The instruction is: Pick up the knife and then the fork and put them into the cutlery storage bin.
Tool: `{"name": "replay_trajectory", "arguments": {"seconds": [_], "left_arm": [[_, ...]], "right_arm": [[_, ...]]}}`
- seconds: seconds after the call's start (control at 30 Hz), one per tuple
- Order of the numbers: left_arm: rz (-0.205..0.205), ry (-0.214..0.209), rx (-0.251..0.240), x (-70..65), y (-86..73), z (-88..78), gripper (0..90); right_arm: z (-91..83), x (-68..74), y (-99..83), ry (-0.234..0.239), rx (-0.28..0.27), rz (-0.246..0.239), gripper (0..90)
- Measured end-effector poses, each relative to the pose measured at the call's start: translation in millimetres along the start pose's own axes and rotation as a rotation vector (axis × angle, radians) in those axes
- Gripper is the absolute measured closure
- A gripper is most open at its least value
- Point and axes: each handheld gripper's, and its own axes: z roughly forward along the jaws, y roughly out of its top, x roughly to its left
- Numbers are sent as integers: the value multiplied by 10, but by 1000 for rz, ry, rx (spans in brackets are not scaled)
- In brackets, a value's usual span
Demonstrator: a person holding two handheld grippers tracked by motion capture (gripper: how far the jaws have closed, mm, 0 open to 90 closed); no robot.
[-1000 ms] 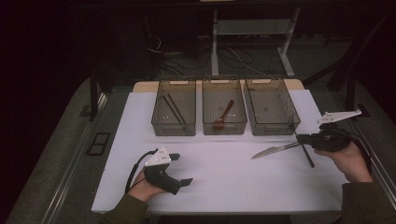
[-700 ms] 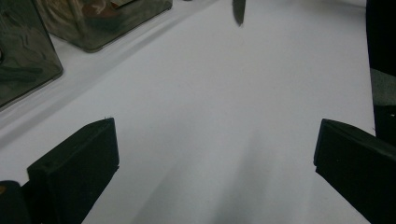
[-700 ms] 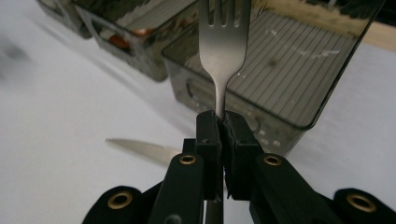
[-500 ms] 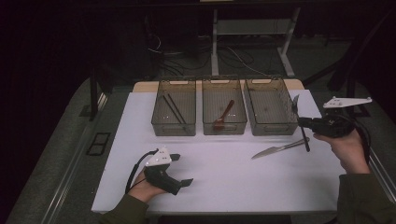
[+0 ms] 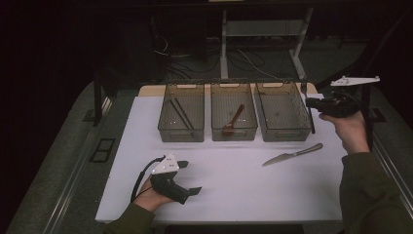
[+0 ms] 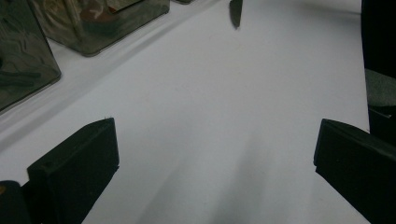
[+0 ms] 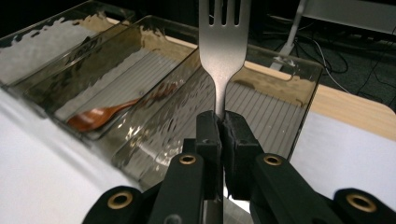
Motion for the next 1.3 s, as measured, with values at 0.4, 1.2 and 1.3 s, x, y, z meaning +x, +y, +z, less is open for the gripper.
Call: {"name": "replay_trajectory", "arguments": {"seconds": [0.4,1.2,1.3], "left_arm": [[6,-7,-1,-4,3,0,0],[7,-12,-1,-10,5,0,0],[7,-12,-1,-10,5,0,0]], "right_arm": [[387,-124,75,-29,10,17,855],[736,-242,-311,-48,124,32,855],[759,-248,-336,-50,140,29,854]]}}
